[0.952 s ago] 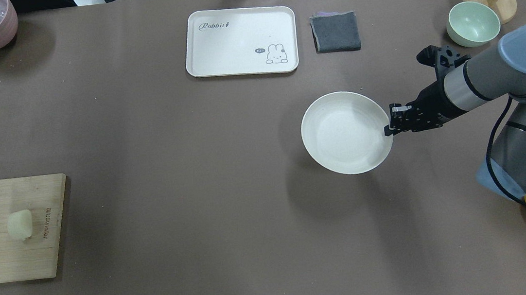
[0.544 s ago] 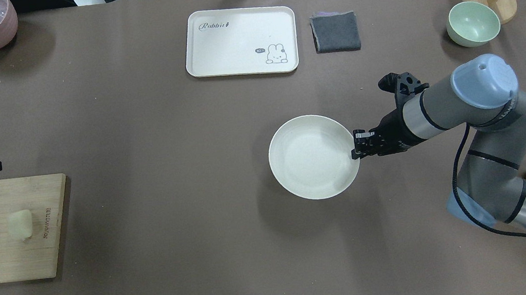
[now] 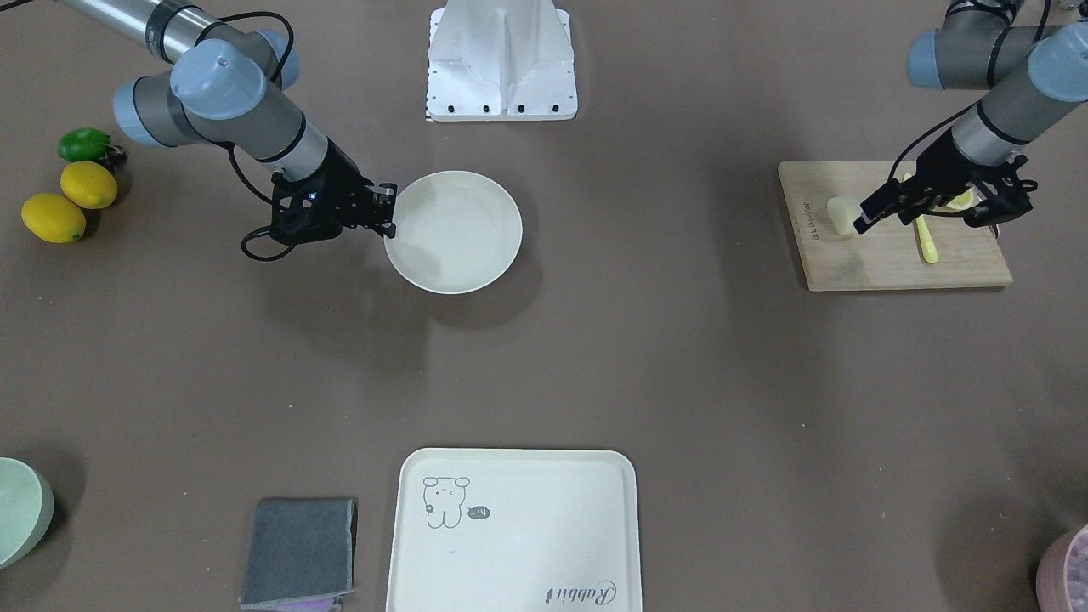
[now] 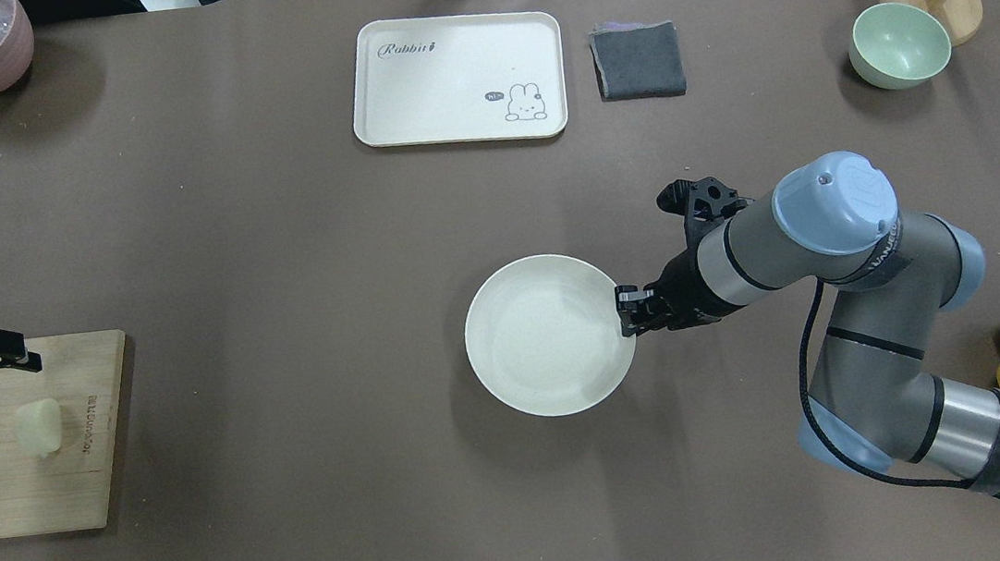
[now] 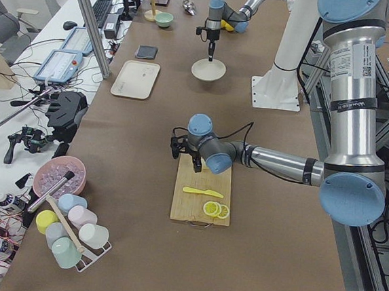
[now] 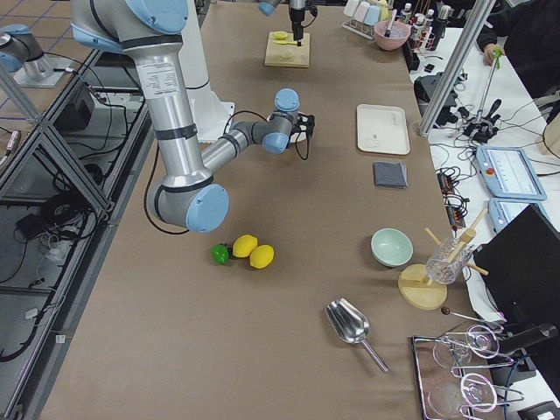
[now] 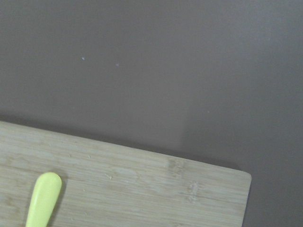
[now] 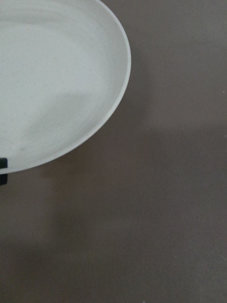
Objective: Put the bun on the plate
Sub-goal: 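Grasp the cream bun on the cutting board with the left gripper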
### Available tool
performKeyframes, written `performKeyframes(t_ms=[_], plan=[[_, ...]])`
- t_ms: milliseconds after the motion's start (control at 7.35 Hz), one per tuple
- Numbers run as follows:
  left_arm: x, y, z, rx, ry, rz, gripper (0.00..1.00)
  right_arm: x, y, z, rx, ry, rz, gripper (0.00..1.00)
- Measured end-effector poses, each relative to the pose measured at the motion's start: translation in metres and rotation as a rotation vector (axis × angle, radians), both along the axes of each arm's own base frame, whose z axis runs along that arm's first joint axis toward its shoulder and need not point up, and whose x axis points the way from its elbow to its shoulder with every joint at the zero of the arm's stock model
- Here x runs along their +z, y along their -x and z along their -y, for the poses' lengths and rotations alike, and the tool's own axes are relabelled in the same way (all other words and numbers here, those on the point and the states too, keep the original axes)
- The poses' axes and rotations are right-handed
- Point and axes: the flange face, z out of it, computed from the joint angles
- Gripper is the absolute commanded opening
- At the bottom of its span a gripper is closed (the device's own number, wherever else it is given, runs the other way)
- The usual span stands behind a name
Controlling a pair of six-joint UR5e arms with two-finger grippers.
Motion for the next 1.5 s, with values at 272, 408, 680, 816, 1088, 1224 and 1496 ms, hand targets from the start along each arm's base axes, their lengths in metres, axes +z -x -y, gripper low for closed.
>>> performKeyframes(t_ms=[272,408,680,816,1088,1224,1496], plan=[[0.005,-0.012,-0.011,-0.002,0.005,0.016,0.95,-0.012,0.022,-0.008,0.006,-0.001,-0.002,0.0],[0.007,-0.018,-0.016,-0.001,0.011,0.024,0.91,-0.015,0.028,-0.012,0.009,0.0,-0.001,0.0],[0.008,-0.027,-0.023,0.014,0.01,0.027,0.88,-0.017,0.035,-0.014,0.014,0.0,-0.002,0.0],[0.008,-0.031,-0.025,0.021,0.009,0.027,0.85,-0.017,0.038,-0.014,0.014,0.0,-0.004,0.0],[0.009,-0.033,-0.027,0.027,0.007,0.028,0.82,-0.017,0.042,-0.014,0.012,0.001,-0.006,0.0],[0.009,-0.034,-0.028,0.027,0.005,0.03,0.82,-0.018,0.045,-0.013,0.011,0.001,-0.005,0.0],[0.01,-0.04,-0.031,0.033,0.004,0.036,0.79,-0.021,0.049,-0.012,0.009,-0.001,-0.001,0.0]])
